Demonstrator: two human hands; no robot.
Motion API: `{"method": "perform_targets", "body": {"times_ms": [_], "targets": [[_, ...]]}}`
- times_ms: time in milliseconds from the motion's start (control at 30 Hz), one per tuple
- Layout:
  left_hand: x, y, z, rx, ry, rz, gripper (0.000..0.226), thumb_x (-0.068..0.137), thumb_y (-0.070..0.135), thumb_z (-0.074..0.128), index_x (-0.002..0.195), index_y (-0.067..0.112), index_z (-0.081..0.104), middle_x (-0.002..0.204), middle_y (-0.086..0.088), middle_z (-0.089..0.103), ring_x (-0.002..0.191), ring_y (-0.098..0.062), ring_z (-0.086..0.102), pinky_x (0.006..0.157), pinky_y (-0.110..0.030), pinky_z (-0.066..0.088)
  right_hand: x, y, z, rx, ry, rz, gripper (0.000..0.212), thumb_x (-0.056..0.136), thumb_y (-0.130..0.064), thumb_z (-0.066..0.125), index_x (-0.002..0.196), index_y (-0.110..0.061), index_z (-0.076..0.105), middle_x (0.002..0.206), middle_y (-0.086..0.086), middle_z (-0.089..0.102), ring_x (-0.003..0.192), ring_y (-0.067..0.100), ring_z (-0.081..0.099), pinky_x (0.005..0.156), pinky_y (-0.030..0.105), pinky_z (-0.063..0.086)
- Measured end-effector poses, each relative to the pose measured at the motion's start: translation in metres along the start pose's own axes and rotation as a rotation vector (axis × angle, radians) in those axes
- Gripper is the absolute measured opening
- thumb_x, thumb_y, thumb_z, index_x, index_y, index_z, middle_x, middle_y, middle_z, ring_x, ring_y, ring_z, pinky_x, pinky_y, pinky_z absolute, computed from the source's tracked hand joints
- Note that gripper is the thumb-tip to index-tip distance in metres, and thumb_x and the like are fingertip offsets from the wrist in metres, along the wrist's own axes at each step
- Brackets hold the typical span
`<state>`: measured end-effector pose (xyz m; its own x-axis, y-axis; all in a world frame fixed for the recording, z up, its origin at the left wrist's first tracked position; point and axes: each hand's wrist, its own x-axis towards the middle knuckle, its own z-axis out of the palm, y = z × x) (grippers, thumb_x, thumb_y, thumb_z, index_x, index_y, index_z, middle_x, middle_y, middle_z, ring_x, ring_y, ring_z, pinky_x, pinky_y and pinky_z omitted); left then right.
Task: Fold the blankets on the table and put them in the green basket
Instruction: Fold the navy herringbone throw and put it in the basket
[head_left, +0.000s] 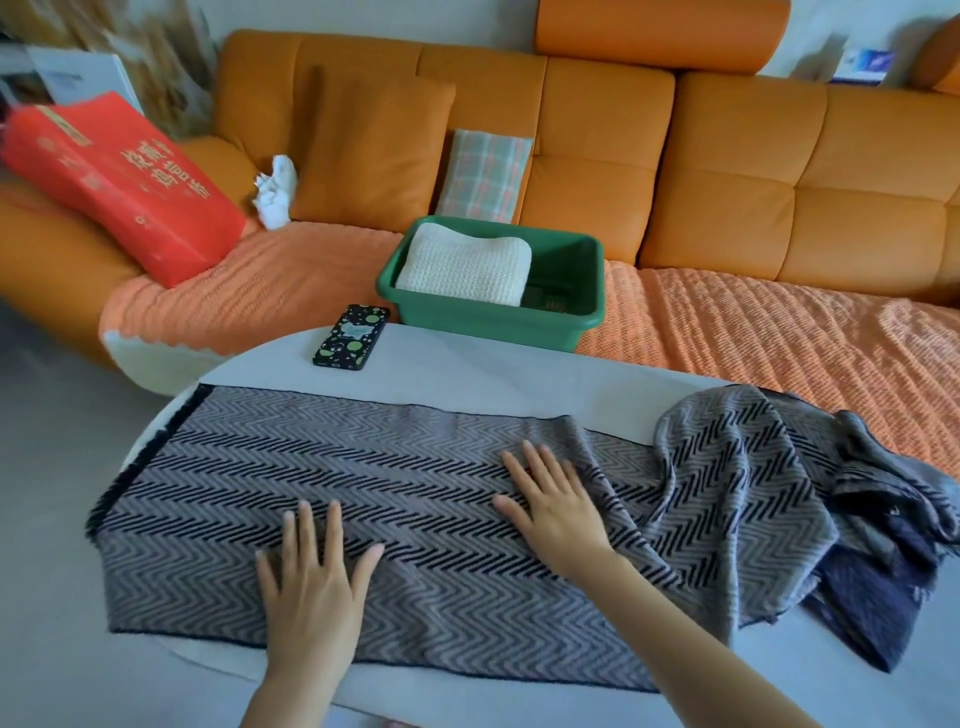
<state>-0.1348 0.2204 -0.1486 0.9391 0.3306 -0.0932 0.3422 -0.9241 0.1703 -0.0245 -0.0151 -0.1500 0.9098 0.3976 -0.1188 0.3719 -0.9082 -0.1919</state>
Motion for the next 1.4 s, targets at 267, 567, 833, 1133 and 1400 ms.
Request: {"method": "perform_targets", "body": {"times_ms": [267, 567, 833, 1133, 1400], "targets": [[0.005, -0.016, 0.002, -0.032, -0.004, 0.029, 0.097, 0.057, 0.076, -0.033, 0.141, 0.029, -0.021, 0.151, 0.004, -0.024, 0.142, -0.016, -0.018, 0.115, -0.046, -0.008, -0.003, 0.001, -0.011, 0.043, 0.011, 0.115, 0.08, 0.08, -0.068, 0.001, 0.148, -0.027, -0.014, 0.154, -0.004, -0.023, 0.14, 0.011, -0.023, 0.116, 0.033, -0.011], [0.04, -0.061, -0.014, -0.065, 0.124, -0.106, 0.08, 0.082, 0.062, 0.006, 0.15, 0.02, 0.009, 0.157, -0.008, 0.003, 0.144, -0.027, -0.004, 0.115, -0.049, 0.0, 0.044, -0.071, -0.012, 0.053, -0.03, -0.085, 0.092, 0.071, -0.071, -0.007, 0.149, -0.023, -0.012, 0.155, -0.004, -0.022, 0.138, 0.01, -0.026, 0.114, 0.032, -0.015], [0.06, -0.092, -0.015, -0.032, 0.036, -0.145, 0.075, 0.082, 0.067, 0.002, 0.146, 0.03, -0.012, 0.155, 0.001, -0.018, 0.143, -0.022, -0.016, 0.113, -0.05, -0.006, 0.058, -0.078, 0.012, -0.047, -0.009, -0.053, 0.099, 0.061, -0.076, -0.027, 0.146, -0.026, -0.019, 0.154, -0.005, -0.023, 0.132, 0.009, -0.032, 0.111, 0.033, -0.018], [0.059, -0.085, -0.022, -0.077, 0.014, -0.155, 0.082, 0.079, 0.066, 0.001, 0.149, 0.024, -0.005, 0.157, -0.007, -0.01, 0.143, -0.023, -0.014, 0.113, -0.051, -0.005, 0.027, -0.065, -0.015, 0.075, 0.063, -0.03, 0.078, 0.084, -0.063, 0.004, 0.15, -0.024, -0.007, 0.153, -0.007, -0.022, 0.135, 0.007, -0.029, 0.112, 0.029, -0.019], [0.013, 0.042, -0.011, -0.175, -0.037, 0.224, 0.078, 0.079, 0.061, 0.0, 0.149, 0.027, -0.004, 0.157, 0.001, -0.006, 0.144, -0.018, -0.011, 0.116, -0.046, -0.004, -0.08, 0.073, -0.047, 0.087, 0.312, 0.356, 0.056, 0.098, -0.049, 0.025, 0.148, -0.025, 0.023, 0.158, -0.004, 0.0, 0.146, 0.013, -0.007, 0.117, 0.032, -0.002]]}}
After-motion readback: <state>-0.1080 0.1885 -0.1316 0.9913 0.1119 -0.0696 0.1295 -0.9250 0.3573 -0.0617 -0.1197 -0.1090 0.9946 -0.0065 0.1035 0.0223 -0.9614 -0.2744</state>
